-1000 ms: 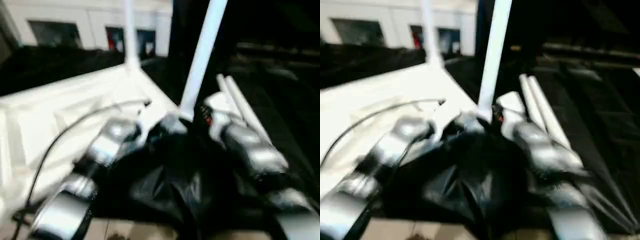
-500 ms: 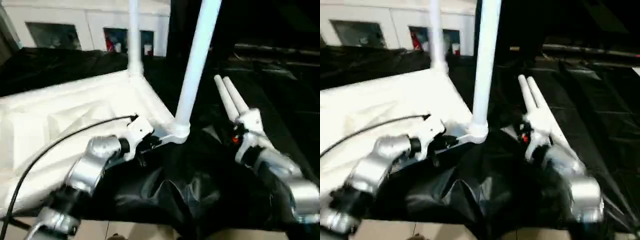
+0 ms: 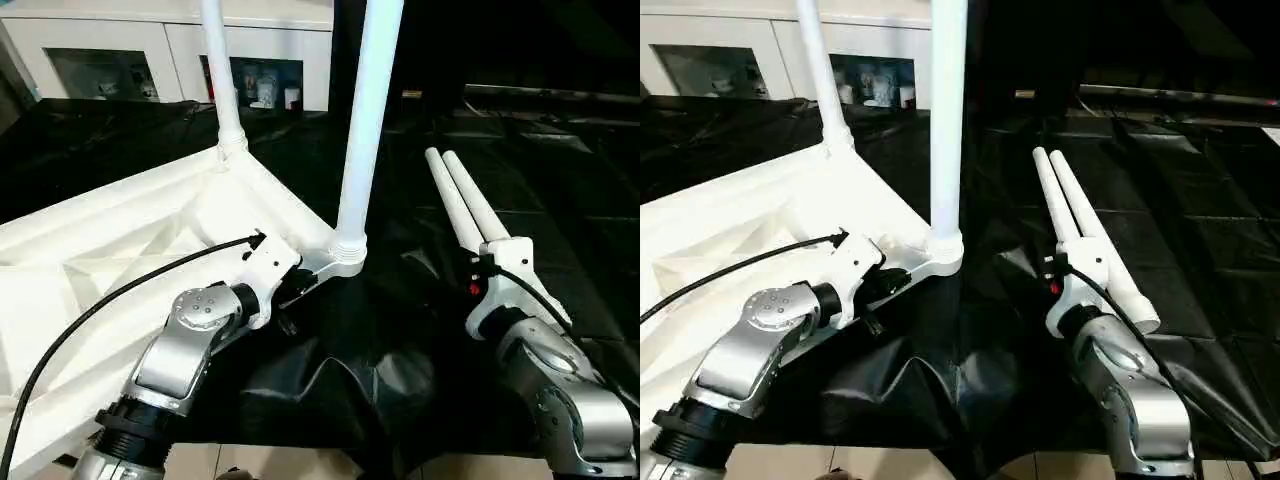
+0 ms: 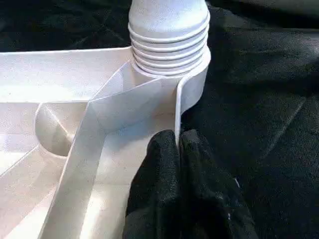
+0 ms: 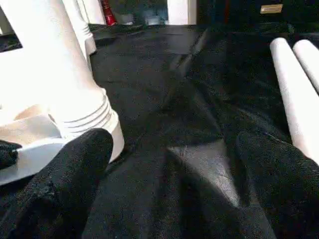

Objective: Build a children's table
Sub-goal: Rotate leg to tighten

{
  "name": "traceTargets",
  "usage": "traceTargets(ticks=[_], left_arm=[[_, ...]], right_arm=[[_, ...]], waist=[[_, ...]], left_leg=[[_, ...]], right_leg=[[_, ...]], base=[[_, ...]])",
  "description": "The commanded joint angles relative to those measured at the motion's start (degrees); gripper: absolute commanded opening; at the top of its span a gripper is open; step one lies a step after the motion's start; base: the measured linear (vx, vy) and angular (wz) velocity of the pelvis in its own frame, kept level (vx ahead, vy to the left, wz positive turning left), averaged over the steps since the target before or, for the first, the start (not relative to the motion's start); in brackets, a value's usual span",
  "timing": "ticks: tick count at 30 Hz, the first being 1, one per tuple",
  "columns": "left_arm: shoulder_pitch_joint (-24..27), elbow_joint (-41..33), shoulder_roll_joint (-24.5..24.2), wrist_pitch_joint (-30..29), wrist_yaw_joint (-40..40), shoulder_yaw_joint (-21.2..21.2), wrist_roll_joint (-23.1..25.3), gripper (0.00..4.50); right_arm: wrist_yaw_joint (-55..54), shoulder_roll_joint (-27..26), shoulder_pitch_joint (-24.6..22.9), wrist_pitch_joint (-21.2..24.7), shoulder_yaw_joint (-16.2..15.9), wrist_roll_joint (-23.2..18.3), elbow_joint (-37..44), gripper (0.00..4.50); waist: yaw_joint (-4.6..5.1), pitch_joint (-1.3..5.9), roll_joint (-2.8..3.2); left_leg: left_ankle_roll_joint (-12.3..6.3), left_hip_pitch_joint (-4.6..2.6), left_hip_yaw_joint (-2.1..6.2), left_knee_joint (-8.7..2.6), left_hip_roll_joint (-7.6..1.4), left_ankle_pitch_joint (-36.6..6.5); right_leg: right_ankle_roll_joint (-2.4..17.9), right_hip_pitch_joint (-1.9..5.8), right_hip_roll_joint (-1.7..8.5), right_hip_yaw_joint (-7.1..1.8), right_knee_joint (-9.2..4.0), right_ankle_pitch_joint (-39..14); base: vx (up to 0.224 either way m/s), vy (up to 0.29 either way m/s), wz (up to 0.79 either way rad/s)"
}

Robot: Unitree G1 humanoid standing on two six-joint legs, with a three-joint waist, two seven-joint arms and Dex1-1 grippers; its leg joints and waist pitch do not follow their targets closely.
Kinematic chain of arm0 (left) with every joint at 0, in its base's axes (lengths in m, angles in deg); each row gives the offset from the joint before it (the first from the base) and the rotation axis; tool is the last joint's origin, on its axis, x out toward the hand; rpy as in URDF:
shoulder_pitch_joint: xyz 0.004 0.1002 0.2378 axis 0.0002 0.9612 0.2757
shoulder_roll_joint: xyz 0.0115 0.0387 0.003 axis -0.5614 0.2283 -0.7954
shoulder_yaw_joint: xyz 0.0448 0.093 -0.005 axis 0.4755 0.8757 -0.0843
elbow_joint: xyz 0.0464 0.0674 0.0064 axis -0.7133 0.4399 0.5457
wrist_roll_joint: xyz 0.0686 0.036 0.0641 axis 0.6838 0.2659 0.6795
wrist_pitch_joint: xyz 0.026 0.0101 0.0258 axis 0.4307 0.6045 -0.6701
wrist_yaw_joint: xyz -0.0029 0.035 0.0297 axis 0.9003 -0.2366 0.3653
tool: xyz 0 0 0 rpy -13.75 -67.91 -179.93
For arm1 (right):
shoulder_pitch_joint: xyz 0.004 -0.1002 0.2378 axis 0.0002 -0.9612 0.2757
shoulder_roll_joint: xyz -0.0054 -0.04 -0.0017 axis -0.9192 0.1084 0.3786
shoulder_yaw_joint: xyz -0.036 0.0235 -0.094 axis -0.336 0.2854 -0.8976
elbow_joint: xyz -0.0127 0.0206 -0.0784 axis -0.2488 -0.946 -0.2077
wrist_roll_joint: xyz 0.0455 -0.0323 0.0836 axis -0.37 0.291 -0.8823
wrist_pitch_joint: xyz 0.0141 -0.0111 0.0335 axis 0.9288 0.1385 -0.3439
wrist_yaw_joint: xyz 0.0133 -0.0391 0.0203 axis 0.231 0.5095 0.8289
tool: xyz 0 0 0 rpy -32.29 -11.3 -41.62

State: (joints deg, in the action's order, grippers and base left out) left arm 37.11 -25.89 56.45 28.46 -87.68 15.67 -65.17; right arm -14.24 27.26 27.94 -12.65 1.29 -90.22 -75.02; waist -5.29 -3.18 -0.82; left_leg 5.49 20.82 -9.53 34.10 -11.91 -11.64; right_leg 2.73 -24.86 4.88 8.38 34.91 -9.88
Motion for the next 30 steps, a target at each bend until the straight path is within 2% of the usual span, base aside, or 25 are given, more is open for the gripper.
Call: traceTargets(ticks=[1, 5, 7, 15, 16, 17, 18, 19, 20, 22, 23, 24, 25, 26, 27, 28, 29, 30], left_arm=[[-1.72, -3.66, 1.43, 0.61, 2.79, -2.54, -1.27, 0.00], [-2.24, -3.79, 2.06, -1.95, 4.47, -3.19, -1.64, 0.00], [-2.79, -3.08, 2.31, -3.67, 5.50, -3.63, -1.38, 0.00], [-2.87, -3.19, 1.64, -4.53, 4.15, -3.11, -1.88, 0.00], [-2.89, -3.23, 1.64, -4.59, 4.19, -3.04, -1.86, 0.00], [-2.93, -3.23, 1.67, -4.61, 4.18, -2.95, -1.85, 0.00], [-3.02, -3.19, 1.66, -4.69, 4.13, -2.80, -1.87, 0.00], [-3.10, -3.14, 1.64, -4.78, 4.06, -2.63, -1.91, 0.00], [-3.19, -3.05, 1.66, -4.82, 4.09, -2.52, -1.94, 0.00], [-3.38, -2.98, 1.68, -4.89, 3.92, -2.26, -2.08, 0.00], [-3.48, -2.99, 1.65, -4.92, 3.91, -2.10, -2.14, 0.00], [-3.57, -2.93, 1.62, -4.96, 3.94, -2.08, -2.21, 0.00], [-3.65, -2.89, 1.58, -5.02, 3.95, -2.03, -2.27, 0.00], [-3.68, -2.88, 1.57, -5.06, 3.94, -2.01, -2.29, 0.00], [-3.69, -2.88, 1.55, -5.03, 3.93, -1.97, -2.28, 0.00], [-3.65, -2.90, 1.54, -4.89, 3.92, -1.91, -2.23, 0.00], [-3.48, -3.03, 1.38, -4.74, 3.95, -1.58, -2.02, 0.00], [-3.31, -3.16, 1.34, -4.56, 3.95, -1.45, -1.94, 0.00]], right_arm=[[-0.54, -0.23, 0.50, 0.79, 0.23, 0.62, -0.18, 4.46], [-1.23, -0.67, 0.36, 0.70, -0.48, 0.73, -0.38, 4.46], [-1.58, -0.89, 0.28, 0.90, -0.81, 0.80, -0.60, 4.46], [-1.10, -0.15, 0.46, 0.75, -2.12, 1.84, -0.96, 4.46], [-0.99, 0.13, 0.50, 0.73, -2.39, 2.06, -1.01, 4.46], [-0.96, 0.27, 0.53, 0.84, -2.48, 2.11, -1.10, 4.46], [-0.97, 0.41, 0.58, 0.78, -2.61, 2.25, -1.18, 4.46], [-1.02, 0.54, 0.62, 0.65, -2.76, 2.43, -1.27, 4.46], [-1.01, 0.63, 0.66, 0.39, -2.87, 2.61, -1.35, 4.46], [-0.98, 0.70, 0.77, 0.18, -2.94, 2.76, -1.49, 4.46], [-0.94, 0.65, 0.90, 0.24, -2.82, 2.76, -1.55, 4.46], [-0.92, 0.57, 1.01, 0.33, -2.72, 2.70, -1.60, 4.46], [-0.89, 0.59, 1.12, 0.17, -2.69, 2.72, -1.68, 4.46], [-0.87, 0.60, 1.16, 0.07, -2.69, 2.74, -1.72, 4.46], [-0.98, 0.50, 1.22, 0.10, -2.51, 2.60, -1.81, 4.46], [-1.26, 0.23, 1.32, 0.32, -2.04, 2.23, -1.98, 4.46], [-1.70, -0.02, 1.58, 0.70, -1.25, 1.69, -2.50, 4.46], [-1.70, 0.05, 1.65, 0.74, -1.17, 1.67, -2.63, 4.46]], waist=[[-0.46, 4.18, 0.10], [-0.43, 4.27, -0.13], [-0.47, 4.29, -0.04], [-0.45, 4.34, 0.07], [-0.46, 4.30, 0.20], [-0.70, 3.88, -0.40], [-0.54, 4.08, 0.50], [-0.09, 3.61, 0.94], [0.34, 3.00, 1.14], [0.55, 2.65, 1.42], [0.75, 2.76, 1.40], [0.78, 2.70, 1.42], [0.87, 2.72, 1.45], [0.94, 2.76, 1.81], [1.13, 2.88, 1.89], [1.93, 3.45, 2.76], [2.89, 3.50, 2.72], [3.08, 3.48, 2.23]], left_leg=[[-3.71, 0.44, 0.23, -3.42, -0.95, -4.32], [-3.90, 0.49, 0.18, -3.29, -0.91, -3.67], [-3.99, 0.48, 0.21, -3.27, -0.90, -3.27], [-4.07, 0.45, 0.23, -3.16, -0.88, -3.08], [-3.91, 0.26, 0.20, -3.27, -0.91, -4.22], [-4.71, 2.18, 1.91, -4.02, -0.35, -8.40], [-5.71, 1.76, 2.32, -4.40, -0.69, -9.94], [-7.13, 2.38, 3.63, -4.48, -0.29, -14.13], [-6.71, 1.76, 3.86, -4.15, 0.05, -18.86], [-5.91, 1.34, 3.83, -3.73, 0.11, -21.42], [-5.80, 2.73, 4.17, -3.42, 0.18, -19.07], [-5.76, 2.83, 4.30, -3.45, 0.12, -18.60], [-5.93, 2.87, 4.59, -3.60, 0.02, -17.92], [-6.61, 2.56, 4.80, -3.88, -0.03, -16.88], [-7.17, 2.59, 4.95, -3.97, 0.03, -15.98], [-5.69, -2.44, 3.92, -4.35, -2.32, -17.46], [-9.08, -5.43, 5.88, -5.67, -4.98, -11.78], [-10.81, -5.49, 5.87, -5.09, -4.79, -7.80]], right_leg=[[3.38, 5.11, 3.35, -3.92, -4.51, -9.83], [3.61, 5.20, 3.39, -3.99, -4.37, -8.96], [3.91, 5.22, 3.38, -3.99, -4.19, -8.29], [4.12, 5.21, 3.35, -3.99, -4.15, -7.97], [4.09, 5.28, 3.36, -3.96, -4.21, -9.01], [3.46, 7.36, 4.64, -2.41, -3.70, -13.66], [2.77, 7.51, 4.93, -1.86, -4.47, -16.21], [0.66, 8.32, 5.70, -0.31, -5.12, -21.97], [-0.63, 8.71, 6.30, 0.64, -6.57, -30.61], [-1.11, 9.55, 6.79, 1.70, -7.71, -37.08], [-1.86, 11.32, 7.08, 2.21, -8.03, -37.38], [-1.80, 11.44, 7.08, 2.33, -8.07, -36.95], [-0.94, 11.93, 6.76, 2.49, -7.89, -34.99], [0.71, 12.26, 6.24, 2.61, -7.73, -31.33], [1.48, 12.50, 5.84, 2.72, -7.52, -29.17], [3.09, 9.25, 4.15, 1.07, -7.21, -27.03], [8.58, 6.88, 2.00, 0.27, -2.93, -11.39], [9.30, 6.11, 2.24, -0.44, -2.15, -6.98]], base=[[0.000, 0.000, 0.00], [0.000, 0.000, 0.00], [0.000, 0.000, 0.00], [0.000, 0.000, 0.00], [0.000, 0.000, 0.00], [0.000, 0.000, 0.00], [0.007, -0.012, 0.19], [0.016, -0.020, 0.43], [0.015, -0.015, 0.41], [0.016, -0.004, 0.36], [0.035, -0.006, 0.45], [0.055, -0.010, 0.44], [0.096, -0.004, 0.70], [0.073, 0.001, 0.50], [0.103, 0.003, 0.47], [0.139, -0.017, 0.18], [0.139, -0.017, 0.18], [0.135, -0.001, -0.02]])
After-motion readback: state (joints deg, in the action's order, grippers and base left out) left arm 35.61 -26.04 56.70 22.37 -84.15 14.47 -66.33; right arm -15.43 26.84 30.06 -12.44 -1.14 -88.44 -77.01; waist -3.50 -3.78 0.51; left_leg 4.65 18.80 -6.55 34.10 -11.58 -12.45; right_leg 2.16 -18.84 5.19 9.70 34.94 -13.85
